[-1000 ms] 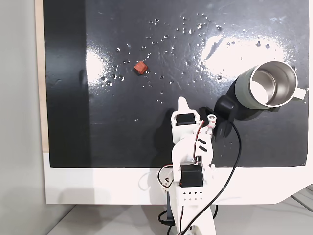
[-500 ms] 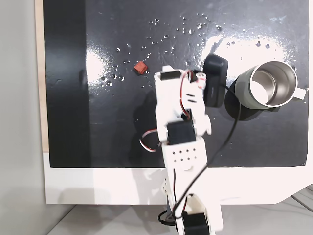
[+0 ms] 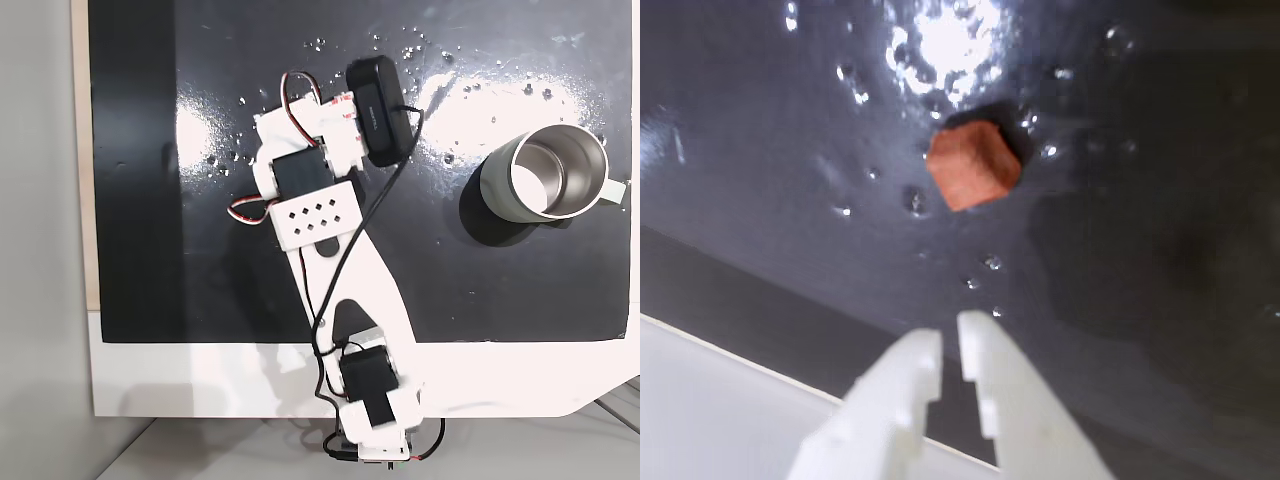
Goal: Grasp a cube and put it in the cup.
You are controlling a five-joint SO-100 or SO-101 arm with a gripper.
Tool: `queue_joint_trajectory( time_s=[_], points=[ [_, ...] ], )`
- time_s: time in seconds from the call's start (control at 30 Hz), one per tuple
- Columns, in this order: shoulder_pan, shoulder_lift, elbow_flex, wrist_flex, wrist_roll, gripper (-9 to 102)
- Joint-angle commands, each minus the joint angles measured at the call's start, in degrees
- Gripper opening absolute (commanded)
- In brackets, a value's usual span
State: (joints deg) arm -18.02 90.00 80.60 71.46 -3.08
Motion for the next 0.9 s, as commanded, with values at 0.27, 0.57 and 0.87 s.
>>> queue_joint_trajectory(
  time_s=[0.27, 0.57, 0.87],
  points=[
    [-3.60, -16.96, -25.66, 12.83, -3.25, 0],
    [-3.96, -20.13, -27.33, 14.85, -3.69, 6],
    [-3.69, -21.18, -27.33, 16.96, -5.27, 22]
  ],
)
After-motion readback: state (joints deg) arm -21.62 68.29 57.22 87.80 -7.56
